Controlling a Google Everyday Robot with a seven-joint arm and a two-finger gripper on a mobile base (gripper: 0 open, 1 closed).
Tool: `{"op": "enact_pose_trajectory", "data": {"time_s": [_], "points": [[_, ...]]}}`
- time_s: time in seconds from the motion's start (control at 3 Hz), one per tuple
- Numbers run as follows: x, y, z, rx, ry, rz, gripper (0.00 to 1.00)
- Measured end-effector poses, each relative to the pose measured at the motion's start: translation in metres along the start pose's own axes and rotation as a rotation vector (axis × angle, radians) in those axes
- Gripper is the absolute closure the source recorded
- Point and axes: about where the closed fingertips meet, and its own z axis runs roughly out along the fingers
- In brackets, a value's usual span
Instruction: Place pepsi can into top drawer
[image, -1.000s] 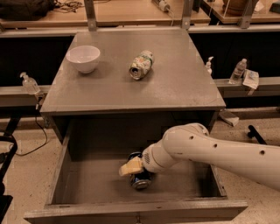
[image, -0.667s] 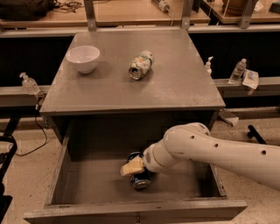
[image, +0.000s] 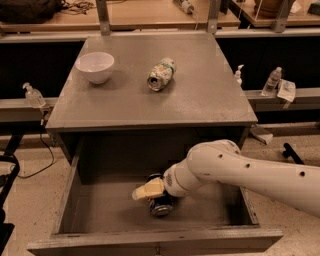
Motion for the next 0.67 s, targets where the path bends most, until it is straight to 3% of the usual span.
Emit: {"op": "enact_pose_trajectory", "data": {"time_s": [0.33,0.67], "points": [[0.002,-0.016,-0.032,-0.033,0.024,0.002,0.00],[-0.010,-0.053,-0.101,-0.085,0.049,0.048,0.00]]}}
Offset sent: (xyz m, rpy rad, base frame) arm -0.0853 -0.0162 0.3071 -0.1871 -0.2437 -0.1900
